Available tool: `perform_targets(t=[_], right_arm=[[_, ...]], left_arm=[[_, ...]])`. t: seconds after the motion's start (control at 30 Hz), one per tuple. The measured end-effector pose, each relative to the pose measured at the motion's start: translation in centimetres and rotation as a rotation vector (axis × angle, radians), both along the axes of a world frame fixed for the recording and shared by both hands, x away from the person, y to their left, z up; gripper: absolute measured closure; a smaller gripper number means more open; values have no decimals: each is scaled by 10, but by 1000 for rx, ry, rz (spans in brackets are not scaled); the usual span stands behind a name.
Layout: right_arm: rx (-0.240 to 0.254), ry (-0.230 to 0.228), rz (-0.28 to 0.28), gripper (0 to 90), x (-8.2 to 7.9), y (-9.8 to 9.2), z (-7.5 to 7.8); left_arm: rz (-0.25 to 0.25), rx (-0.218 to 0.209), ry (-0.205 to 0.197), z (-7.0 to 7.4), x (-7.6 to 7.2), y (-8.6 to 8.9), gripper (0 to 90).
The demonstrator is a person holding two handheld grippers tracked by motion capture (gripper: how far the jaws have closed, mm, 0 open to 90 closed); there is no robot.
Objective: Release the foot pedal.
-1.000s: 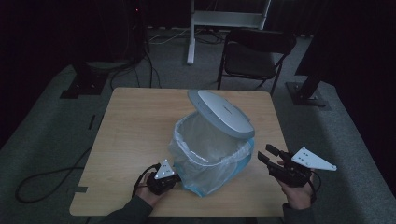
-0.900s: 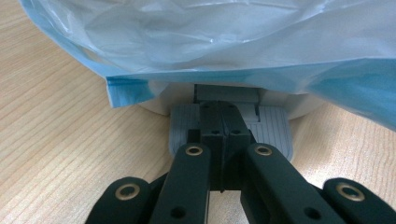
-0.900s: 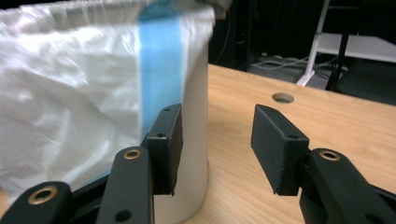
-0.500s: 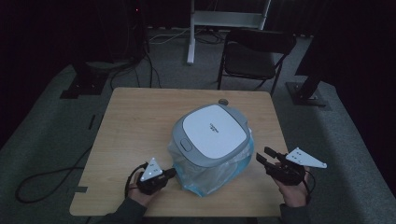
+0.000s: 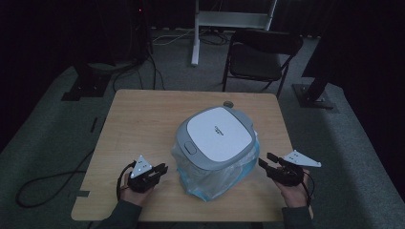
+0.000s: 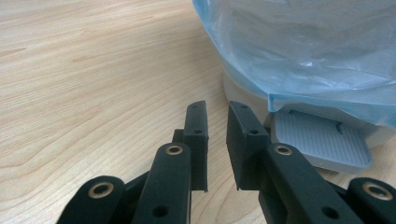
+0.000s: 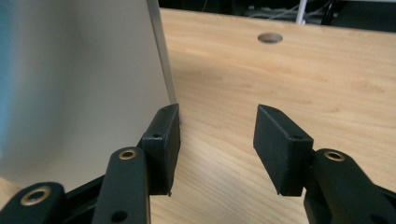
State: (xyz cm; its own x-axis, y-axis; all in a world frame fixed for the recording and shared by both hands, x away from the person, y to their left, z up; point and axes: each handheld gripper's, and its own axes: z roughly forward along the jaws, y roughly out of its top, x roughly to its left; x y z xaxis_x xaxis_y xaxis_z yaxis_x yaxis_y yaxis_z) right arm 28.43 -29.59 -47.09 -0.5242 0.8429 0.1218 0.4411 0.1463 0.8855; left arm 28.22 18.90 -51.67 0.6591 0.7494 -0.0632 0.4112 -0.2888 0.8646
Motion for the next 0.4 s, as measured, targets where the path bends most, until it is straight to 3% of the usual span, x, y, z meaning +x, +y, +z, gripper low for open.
perform_targets(t=[0.4], right_arm=[[-42, 42, -11, 490, 14, 5, -20]], left_arm=[[23, 17, 4, -1, 2, 1, 787]])
